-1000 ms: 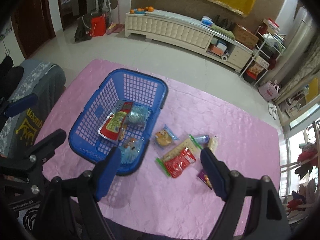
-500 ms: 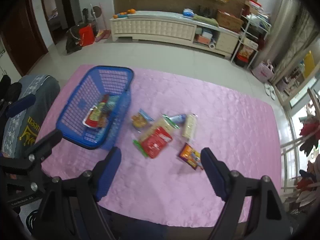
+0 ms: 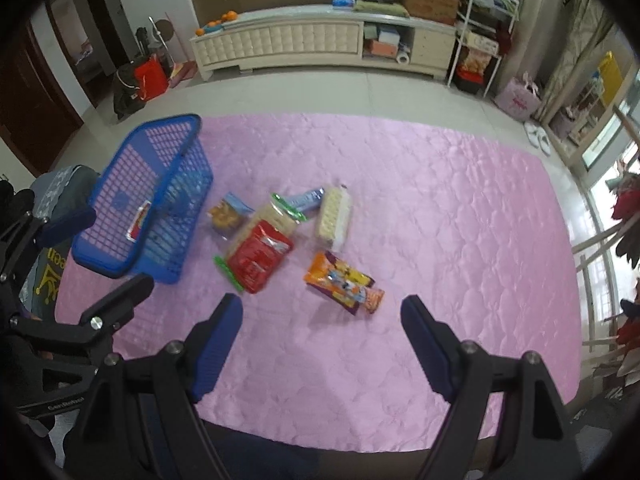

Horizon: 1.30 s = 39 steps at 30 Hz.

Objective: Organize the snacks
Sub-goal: 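Move the left gripper to the red snack bag and close on it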

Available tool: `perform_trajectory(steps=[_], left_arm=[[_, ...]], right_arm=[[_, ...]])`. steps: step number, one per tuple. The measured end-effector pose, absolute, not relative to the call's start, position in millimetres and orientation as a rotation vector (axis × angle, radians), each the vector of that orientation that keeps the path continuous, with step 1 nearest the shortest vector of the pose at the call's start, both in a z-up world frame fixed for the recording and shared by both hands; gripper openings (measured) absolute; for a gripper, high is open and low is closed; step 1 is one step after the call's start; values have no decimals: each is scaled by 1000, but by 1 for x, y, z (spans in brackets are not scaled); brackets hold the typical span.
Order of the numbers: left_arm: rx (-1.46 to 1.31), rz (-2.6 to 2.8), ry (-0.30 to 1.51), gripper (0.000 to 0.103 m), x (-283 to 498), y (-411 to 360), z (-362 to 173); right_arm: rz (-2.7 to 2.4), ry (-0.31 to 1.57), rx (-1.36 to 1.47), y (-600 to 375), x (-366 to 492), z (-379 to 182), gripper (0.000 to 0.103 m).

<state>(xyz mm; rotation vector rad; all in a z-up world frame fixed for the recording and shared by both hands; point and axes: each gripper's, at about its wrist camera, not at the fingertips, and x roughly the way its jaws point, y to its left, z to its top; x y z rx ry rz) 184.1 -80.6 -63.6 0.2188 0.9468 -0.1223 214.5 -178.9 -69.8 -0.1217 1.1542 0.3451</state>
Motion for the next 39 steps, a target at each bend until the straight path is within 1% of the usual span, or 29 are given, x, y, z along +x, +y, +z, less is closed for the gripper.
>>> perform_trajectory(steps=[4, 10, 20, 27, 35, 39], left_arm=[[235, -121, 978, 84, 191, -90, -84], [286, -118, 1031, 84, 204, -99, -121], [299, -130, 1121, 84, 238, -112, -174], [376, -89, 1145, 84, 265, -115, -206], [391, -59, 1184, 84, 289, -116, -242], [427, -47, 1173, 84, 297, -117, -253]], right_arm=[[406, 1171, -95, -187, 219, -93, 85], [435, 1177, -142, -187, 227, -128, 85], [424, 1218, -126, -190, 251, -165, 85], [407, 1218, -111, -194, 264, -180, 85], [390, 1235, -77, -197, 276, -196, 85], [392, 1252, -57, -198, 276, -201, 85]])
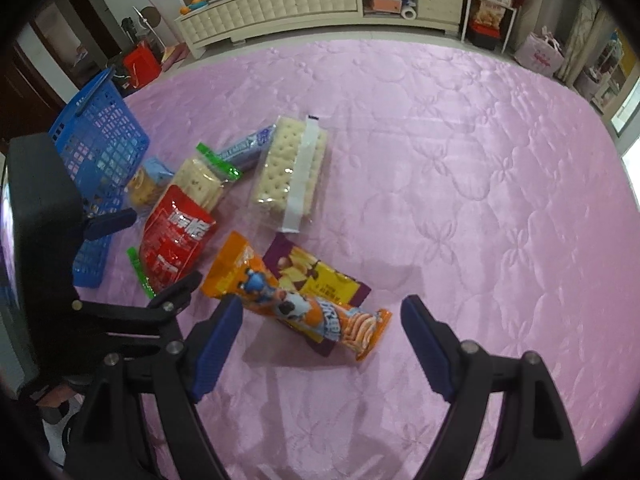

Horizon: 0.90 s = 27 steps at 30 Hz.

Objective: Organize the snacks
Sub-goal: 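Move the left gripper to the red snack bag and close on it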

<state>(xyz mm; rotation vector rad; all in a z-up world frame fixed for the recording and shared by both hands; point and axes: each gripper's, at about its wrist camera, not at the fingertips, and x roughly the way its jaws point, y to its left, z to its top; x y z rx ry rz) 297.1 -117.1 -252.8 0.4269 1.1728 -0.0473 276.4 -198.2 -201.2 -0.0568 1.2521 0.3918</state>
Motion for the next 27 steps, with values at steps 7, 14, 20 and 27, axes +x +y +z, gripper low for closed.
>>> perform_trajectory(steps=[7, 14, 20, 27], left_arm=[[401, -50, 1197, 48, 296, -112, -252], [331, -66, 1203, 35, 283, -102, -231], [305, -105, 1122, 33, 266, -103, -190], [233, -133, 1090, 33, 240, -102, -168]], right_arm=[[376, 1248, -71, -200, 272, -195, 85], [387, 1257, -116, -203, 264, -185, 85], [386, 1240, -130, -212, 260, -172, 85], [419, 1239, -182, -200, 248, -167, 85]])
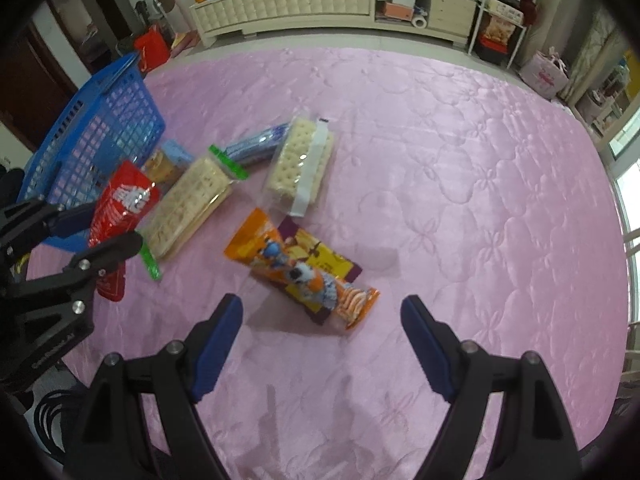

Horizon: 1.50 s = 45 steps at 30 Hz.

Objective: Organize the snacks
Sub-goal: 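Move the left gripper to the red snack bag and close on it, then lift the red bag with the left gripper while the right gripper grasps the orange cartoon snack stick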

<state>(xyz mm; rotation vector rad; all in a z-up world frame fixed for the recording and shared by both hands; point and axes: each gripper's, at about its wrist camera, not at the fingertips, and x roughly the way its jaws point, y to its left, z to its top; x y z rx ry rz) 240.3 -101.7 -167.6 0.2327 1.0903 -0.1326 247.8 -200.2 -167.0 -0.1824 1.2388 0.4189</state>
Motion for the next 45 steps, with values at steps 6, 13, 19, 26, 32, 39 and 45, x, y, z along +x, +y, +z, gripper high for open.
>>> perform_trajectory(steps=[6, 13, 19, 26, 32, 39, 45], left_arm=[[233, -139, 1098, 33, 232, -110, -174], [219, -159, 1121, 33, 239, -118, -197], [202, -173, 1134, 33, 244, -121, -206], [188, -173, 1121, 33, 235, -117, -196], [162, -170, 1065, 33, 217, -106, -161], [137, -150, 965, 33, 184, -84, -106], [90, -112, 904, 33, 156, -46, -73]], right_arm=[[426, 1213, -309, -183, 246, -174, 84], [437, 1251, -307, -190, 262, -201, 69], [446, 1272, -297, -198, 268, -219, 40], [458, 1216, -290, -201, 256, -197, 27], [449, 1171, -305, -194, 233, -157, 27], [451, 1103, -313, -169, 214, -102, 27], [481, 1030, -361, -132, 191, -59, 27]])
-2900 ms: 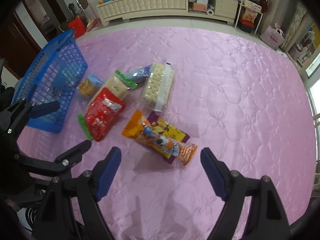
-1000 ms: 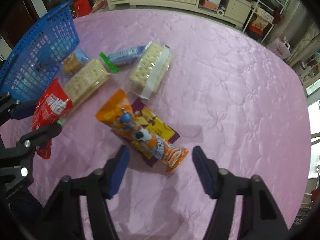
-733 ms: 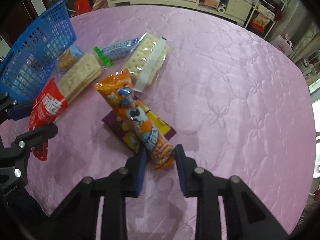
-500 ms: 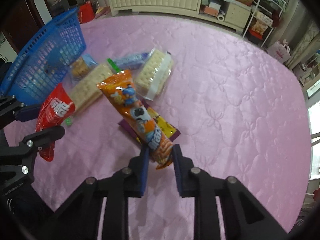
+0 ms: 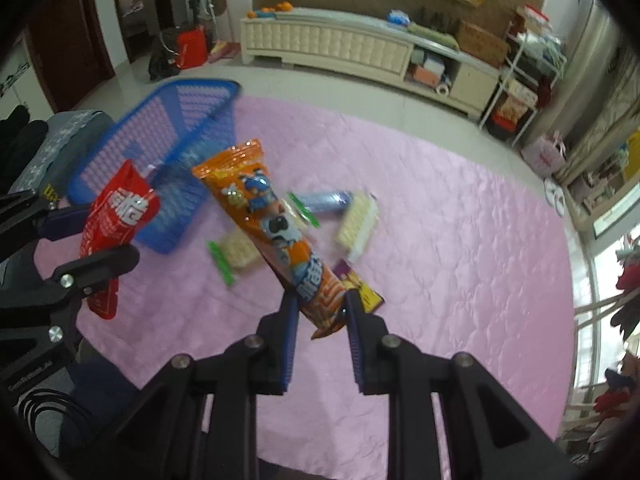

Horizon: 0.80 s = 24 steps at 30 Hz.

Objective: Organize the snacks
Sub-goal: 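Lift the red bag with the left gripper while the right gripper grasps the orange cartoon snack stick, then carry both snacks over the blue basket and open both grippers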

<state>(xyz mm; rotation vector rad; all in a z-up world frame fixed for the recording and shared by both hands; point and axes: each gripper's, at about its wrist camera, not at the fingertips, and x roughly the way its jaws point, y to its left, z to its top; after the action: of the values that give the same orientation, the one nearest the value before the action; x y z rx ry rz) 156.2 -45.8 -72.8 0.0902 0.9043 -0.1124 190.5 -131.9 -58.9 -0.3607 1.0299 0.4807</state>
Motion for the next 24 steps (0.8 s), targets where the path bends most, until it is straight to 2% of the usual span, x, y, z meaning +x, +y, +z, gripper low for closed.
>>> perform_trajectory(steps=[6, 17, 24], left_arm=[[49, -56, 876, 33, 132, 0, -51], [21, 56, 859, 33, 121, 81, -28], [-25, 105, 856, 33, 136, 128, -30]], right_arm=[[532, 977, -394, -86, 176, -33, 27], [614, 993, -411, -5, 183, -36, 27], [634, 1078, -352, 29, 208, -50, 27]])
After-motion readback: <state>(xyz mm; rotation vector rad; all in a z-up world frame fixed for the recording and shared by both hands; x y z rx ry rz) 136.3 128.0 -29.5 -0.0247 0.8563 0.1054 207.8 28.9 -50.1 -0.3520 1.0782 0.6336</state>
